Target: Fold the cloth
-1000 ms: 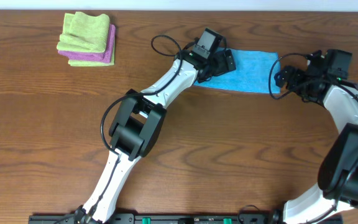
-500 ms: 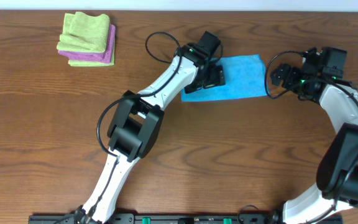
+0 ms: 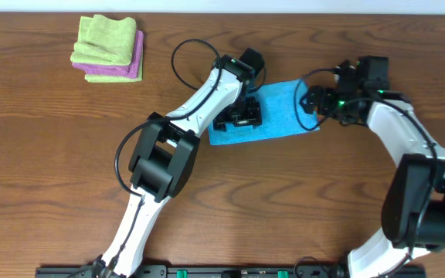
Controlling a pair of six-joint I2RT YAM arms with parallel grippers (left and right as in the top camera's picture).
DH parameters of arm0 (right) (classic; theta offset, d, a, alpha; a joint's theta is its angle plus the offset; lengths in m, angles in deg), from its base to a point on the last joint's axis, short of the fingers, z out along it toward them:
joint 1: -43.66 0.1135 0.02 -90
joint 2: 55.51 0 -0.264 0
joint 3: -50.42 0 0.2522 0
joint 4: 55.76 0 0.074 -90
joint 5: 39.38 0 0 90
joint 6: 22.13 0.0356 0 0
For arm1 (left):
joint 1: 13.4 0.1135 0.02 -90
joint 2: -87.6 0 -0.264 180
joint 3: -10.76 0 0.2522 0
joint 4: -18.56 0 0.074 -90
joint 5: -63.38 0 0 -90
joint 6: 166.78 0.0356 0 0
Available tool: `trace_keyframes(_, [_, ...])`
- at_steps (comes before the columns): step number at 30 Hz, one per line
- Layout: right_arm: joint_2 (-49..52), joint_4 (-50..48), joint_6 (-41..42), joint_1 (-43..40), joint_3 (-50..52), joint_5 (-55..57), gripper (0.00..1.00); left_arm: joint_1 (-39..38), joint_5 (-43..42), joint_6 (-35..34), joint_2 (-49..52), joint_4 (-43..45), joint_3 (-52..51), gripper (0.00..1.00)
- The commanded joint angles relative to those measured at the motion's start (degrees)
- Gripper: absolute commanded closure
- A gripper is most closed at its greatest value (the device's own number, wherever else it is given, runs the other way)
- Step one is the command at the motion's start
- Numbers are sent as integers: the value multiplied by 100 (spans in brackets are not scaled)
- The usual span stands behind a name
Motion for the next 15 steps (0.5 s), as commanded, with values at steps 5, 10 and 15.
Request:
trace_keyframes(5, [595, -332, -153, -87, -7, -238, 1, 52, 236, 190, -260, 83, -44, 20])
trace_keyframes(10, [671, -396, -219, -109, -7, -334, 1, 81, 236, 192, -264, 149, -42, 20])
trace_keyframes(15, [789, -402, -219, -63, -7, -627, 1, 81, 236, 186, -264, 260, -42, 19])
